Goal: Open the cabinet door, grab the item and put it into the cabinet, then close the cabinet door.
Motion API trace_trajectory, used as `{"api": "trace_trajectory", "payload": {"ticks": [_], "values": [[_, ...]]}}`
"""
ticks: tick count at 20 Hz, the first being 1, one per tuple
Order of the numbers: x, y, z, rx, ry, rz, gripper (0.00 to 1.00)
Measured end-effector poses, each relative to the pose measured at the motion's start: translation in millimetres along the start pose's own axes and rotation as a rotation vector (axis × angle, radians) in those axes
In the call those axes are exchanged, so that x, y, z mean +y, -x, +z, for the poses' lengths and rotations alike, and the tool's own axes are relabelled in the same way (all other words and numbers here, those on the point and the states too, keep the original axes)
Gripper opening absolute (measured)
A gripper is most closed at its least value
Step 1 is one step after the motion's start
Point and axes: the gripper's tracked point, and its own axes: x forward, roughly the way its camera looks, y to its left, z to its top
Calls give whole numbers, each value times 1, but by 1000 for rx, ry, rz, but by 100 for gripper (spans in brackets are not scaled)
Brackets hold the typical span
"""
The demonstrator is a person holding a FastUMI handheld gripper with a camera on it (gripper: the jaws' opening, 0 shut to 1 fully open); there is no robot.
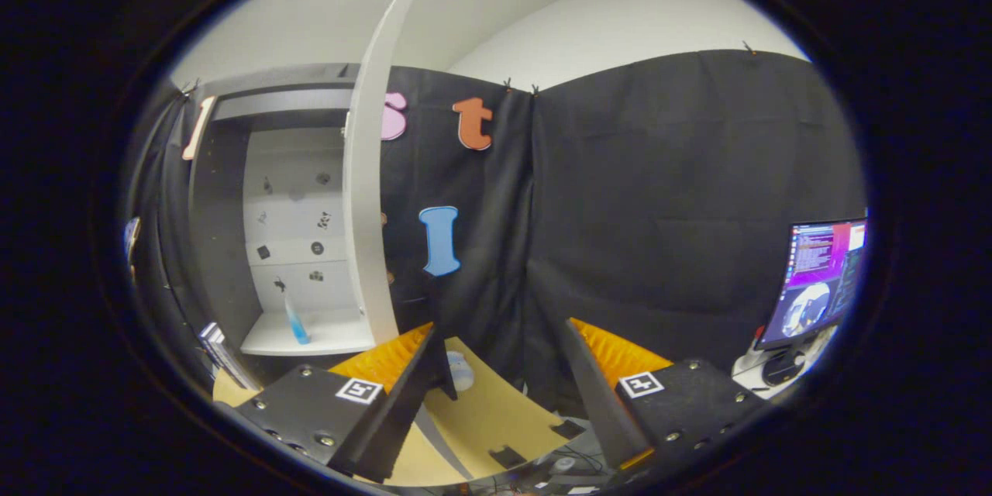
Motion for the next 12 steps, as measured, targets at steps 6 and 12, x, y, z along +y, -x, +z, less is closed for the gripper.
{"api": "trace_trajectory", "payload": {"ticks": [6,12], "values": [[32,10,-5,34,-16,133,84],[64,17,-7,59,-30,265,80]]}}
